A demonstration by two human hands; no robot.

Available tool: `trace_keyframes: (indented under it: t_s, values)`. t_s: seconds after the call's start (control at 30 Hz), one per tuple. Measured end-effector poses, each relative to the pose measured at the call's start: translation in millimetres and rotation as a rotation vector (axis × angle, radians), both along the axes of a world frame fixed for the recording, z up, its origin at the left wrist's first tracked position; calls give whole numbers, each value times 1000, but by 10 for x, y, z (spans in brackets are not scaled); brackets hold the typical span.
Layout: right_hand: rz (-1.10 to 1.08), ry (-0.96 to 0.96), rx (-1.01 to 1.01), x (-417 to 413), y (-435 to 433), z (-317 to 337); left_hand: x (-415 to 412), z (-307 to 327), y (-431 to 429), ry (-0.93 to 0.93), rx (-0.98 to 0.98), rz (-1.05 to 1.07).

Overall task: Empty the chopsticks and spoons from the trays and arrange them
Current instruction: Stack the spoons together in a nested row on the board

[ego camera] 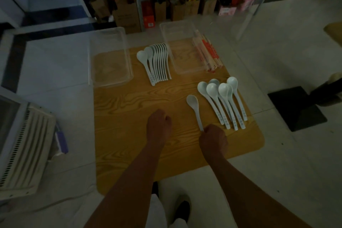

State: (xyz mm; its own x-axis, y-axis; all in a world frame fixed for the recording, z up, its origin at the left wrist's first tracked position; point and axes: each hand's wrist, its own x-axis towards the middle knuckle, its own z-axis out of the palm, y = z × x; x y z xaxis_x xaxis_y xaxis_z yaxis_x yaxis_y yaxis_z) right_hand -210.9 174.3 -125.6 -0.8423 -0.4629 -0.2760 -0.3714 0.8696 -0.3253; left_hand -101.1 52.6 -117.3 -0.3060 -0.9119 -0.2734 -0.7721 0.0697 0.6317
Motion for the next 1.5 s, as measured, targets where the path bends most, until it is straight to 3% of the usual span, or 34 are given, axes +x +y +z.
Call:
trace_keyframes:
  t_s: [0.4,0.63,0.93,1.2,1.5]
  values:
    - [238,-71,-60,442,-512,16,84,-79,111,115,184,101]
    - [238,-158,-128,517,-905,-73,103,-152,-174,182,242,210]
    - [273,-267,-302,371,-1510,-174,10,-253,-706,198,206,311]
    - [333,-271,-389,208,-1971,-228,-206,-253,-1209,53,106,348]
    - [87,-172,-274,53,-2335,-153,-493,-258,-1689,-23,-30,313]
